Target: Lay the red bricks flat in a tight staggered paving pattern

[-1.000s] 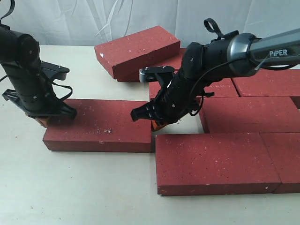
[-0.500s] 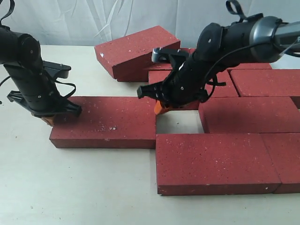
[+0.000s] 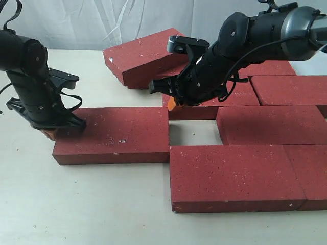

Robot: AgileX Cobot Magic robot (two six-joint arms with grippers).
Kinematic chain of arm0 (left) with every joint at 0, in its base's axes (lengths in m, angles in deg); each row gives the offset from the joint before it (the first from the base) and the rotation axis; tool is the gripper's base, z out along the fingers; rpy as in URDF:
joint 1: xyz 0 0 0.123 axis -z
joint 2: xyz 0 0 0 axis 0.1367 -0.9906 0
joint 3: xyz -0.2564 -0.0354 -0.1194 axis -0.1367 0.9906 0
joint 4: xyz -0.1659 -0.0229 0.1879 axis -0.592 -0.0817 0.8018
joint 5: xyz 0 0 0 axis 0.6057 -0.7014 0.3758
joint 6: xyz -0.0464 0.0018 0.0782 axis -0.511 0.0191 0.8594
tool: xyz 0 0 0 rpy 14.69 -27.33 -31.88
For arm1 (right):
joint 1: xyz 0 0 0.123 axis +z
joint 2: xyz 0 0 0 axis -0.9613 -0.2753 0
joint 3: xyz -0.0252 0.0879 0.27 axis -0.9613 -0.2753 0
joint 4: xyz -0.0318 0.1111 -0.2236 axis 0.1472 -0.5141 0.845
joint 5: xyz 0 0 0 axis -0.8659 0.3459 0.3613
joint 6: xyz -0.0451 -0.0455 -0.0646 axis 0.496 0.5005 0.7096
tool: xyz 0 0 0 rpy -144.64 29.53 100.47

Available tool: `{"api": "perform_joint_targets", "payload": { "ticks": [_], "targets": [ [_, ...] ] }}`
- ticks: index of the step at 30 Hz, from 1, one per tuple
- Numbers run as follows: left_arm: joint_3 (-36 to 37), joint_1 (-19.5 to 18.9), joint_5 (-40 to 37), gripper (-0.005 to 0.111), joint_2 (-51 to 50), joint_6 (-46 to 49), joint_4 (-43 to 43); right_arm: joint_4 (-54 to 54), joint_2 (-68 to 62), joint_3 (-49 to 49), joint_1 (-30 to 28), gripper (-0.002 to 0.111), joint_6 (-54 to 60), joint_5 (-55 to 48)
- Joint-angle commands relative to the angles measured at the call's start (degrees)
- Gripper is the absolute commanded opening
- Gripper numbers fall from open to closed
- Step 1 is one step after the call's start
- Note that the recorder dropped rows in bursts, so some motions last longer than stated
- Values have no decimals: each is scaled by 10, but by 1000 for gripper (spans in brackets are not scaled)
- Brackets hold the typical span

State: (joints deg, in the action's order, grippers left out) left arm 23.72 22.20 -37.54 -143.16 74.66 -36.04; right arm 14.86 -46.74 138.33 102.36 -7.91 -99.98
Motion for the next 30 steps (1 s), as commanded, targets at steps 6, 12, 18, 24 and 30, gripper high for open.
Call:
{"api": "perform_joint_targets", "payload": {
  "ticks": [6, 12, 18, 24, 30],
  "targets": [
    [1, 12, 26, 0, -17, -4, -18, -14, -16, 1, 28, -1, 5, 14],
    [1, 12, 35, 0, -40, -8, -16, -13, -35, 1, 36, -1, 5, 21],
    [-6, 12, 28, 0, -30, -12, -16, -6, -43, 1, 36, -1, 5, 20],
    [-7, 9, 18, 0, -7, -36, 53, 10, -43, 1, 36, -1, 5, 22],
    [-7, -29, -14, 0, 20, -42, 69, 6, -26, 1, 36, -1, 5, 30]
  ]
}}
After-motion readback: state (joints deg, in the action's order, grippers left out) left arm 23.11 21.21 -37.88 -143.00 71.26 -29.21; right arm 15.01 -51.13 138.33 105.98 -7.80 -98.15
